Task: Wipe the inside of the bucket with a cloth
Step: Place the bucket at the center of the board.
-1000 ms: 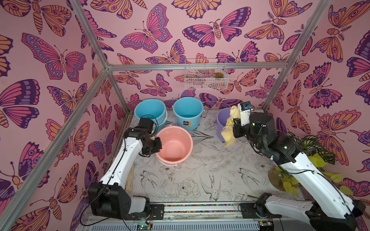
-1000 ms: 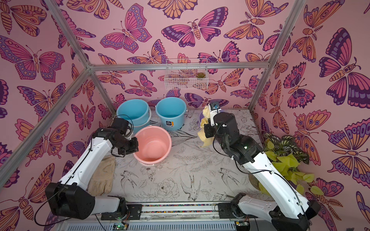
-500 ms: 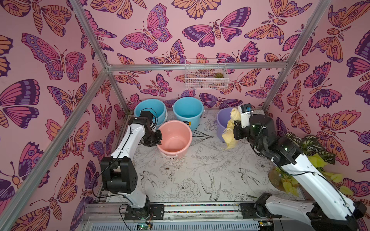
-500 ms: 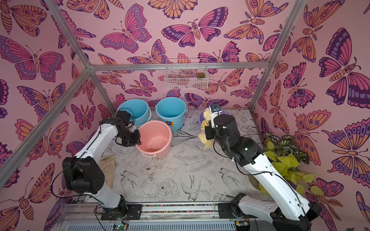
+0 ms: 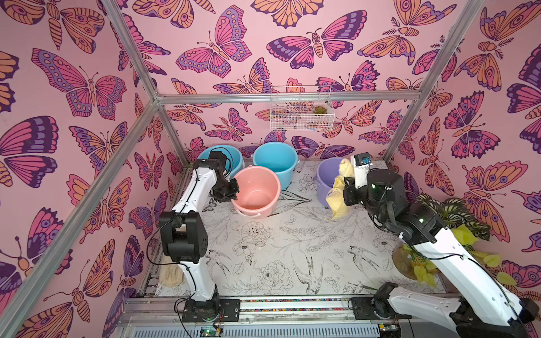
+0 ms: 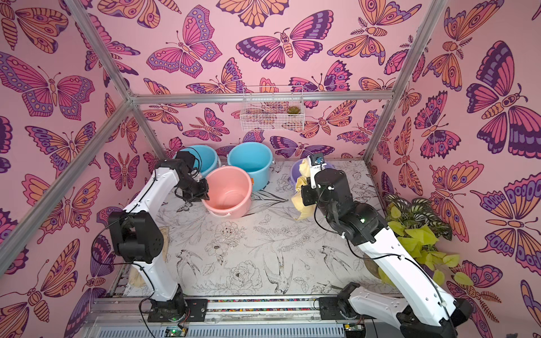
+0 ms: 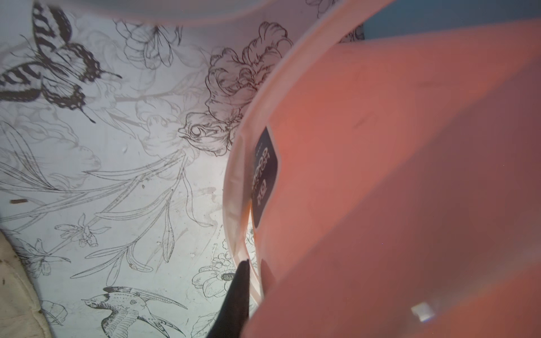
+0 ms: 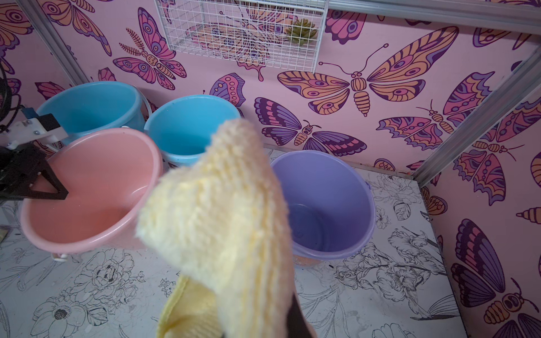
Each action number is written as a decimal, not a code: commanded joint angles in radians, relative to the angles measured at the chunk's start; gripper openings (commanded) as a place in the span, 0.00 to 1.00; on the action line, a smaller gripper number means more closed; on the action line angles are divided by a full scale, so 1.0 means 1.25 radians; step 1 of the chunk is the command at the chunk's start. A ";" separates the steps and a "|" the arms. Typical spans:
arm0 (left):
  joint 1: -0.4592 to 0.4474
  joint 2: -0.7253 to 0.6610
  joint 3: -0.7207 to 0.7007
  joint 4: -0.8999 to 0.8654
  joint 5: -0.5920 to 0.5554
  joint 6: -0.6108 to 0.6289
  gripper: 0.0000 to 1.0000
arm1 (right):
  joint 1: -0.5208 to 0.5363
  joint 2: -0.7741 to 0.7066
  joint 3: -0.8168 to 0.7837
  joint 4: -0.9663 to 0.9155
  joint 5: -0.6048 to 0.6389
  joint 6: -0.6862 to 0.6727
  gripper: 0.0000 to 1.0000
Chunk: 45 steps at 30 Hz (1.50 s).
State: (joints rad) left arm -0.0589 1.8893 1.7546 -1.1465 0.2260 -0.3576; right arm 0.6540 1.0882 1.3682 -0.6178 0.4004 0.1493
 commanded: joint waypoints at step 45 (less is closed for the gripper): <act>0.021 0.155 0.322 -0.063 -0.037 -0.123 0.23 | -0.007 -0.032 0.003 -0.028 0.040 -0.031 0.00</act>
State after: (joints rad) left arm -0.0330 2.1536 2.1735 -1.1915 0.1856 -0.5327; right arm 0.6495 1.0657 1.3670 -0.6483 0.4313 0.1040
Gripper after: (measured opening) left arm 0.237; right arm 0.100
